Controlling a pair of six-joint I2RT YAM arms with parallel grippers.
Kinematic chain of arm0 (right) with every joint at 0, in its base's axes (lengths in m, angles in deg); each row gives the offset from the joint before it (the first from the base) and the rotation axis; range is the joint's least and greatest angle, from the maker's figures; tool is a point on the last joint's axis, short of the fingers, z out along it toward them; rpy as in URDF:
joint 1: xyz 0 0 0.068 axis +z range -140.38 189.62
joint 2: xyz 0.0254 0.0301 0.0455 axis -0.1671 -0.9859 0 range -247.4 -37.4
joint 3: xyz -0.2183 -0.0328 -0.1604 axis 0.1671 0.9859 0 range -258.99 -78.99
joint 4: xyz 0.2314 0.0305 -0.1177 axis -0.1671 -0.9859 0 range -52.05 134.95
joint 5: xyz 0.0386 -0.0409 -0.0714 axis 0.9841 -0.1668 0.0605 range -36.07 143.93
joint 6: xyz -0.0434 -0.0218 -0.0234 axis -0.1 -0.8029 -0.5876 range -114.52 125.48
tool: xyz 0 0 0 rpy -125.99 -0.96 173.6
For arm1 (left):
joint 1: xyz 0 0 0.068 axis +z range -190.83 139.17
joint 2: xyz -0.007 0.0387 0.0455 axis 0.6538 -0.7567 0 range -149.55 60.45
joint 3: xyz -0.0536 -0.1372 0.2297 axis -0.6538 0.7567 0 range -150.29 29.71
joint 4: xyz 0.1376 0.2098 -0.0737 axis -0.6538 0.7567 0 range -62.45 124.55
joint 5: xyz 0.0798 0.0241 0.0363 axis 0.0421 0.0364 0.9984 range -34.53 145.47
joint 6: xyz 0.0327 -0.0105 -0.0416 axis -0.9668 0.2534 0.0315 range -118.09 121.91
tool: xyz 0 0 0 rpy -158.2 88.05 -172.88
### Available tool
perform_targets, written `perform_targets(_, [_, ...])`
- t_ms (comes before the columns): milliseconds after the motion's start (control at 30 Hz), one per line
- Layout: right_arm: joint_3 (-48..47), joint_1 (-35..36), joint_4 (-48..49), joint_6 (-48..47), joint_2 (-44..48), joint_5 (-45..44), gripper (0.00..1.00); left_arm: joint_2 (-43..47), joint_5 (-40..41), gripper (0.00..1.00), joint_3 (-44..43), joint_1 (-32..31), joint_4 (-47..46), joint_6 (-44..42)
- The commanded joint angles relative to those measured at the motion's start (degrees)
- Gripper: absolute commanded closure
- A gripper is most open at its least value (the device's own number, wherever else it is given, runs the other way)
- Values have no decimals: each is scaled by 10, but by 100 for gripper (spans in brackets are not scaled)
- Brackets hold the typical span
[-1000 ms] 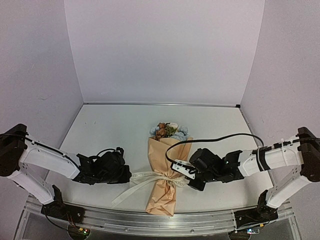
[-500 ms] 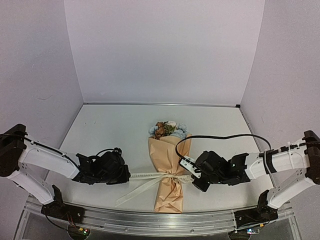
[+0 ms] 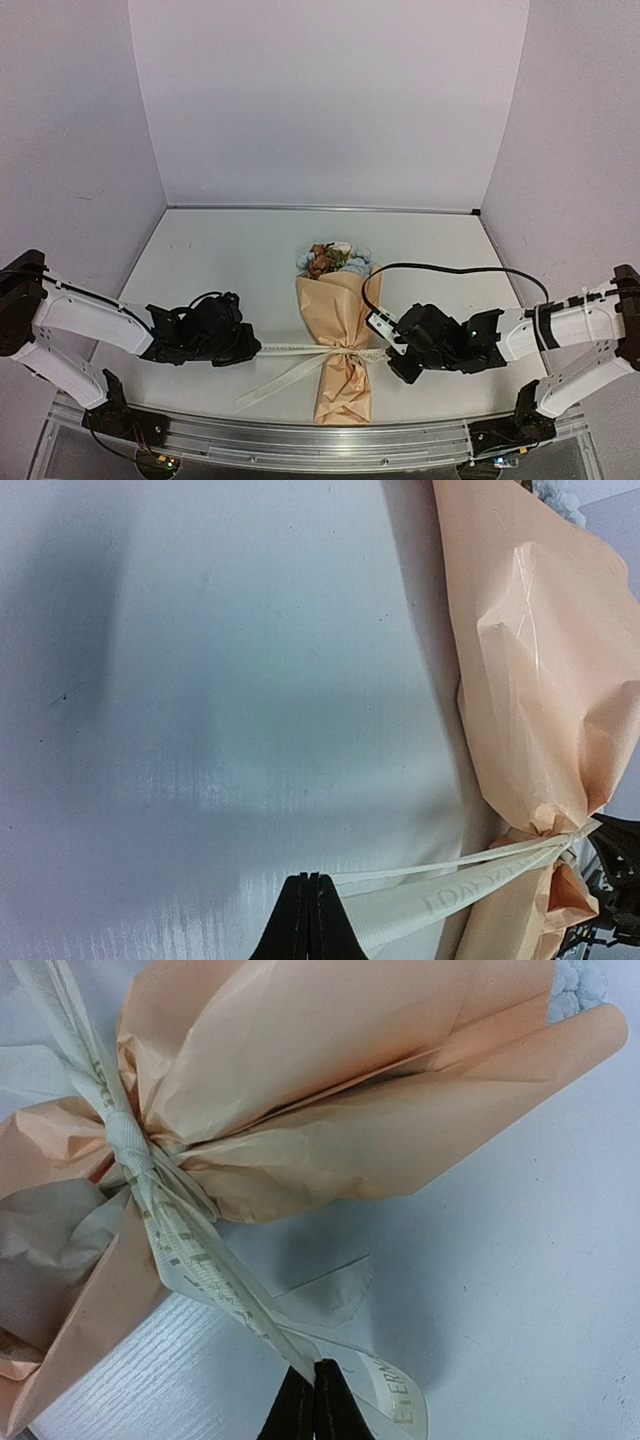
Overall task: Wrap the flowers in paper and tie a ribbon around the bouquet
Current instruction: Tie the ribbon around the folded bouquet.
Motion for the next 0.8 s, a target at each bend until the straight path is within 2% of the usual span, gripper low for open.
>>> perform_targets(0, [27,-20,-72,33,24,-66,100,20,37,100,32,25,69,3])
perform_targets(367, [32,-21,-118,53,48,-64,100,38,26,100,50,43,68,11])
perform_targets(500, [-16,-18,-200,70,59,57,100,37,10,100,43,43,54,-15])
perform_targets(567, [-53,-5,-248,76,45,92,100,30,-3,100,35,43,44,-34])
perform_targets(633, [-79,6,-257,86,28,118,99,19,-16,100,24,43,30,-57])
perform_targets(767, [-115,14,-265,115,-3,175,82,3,-27,100,-5,43,31,-96])
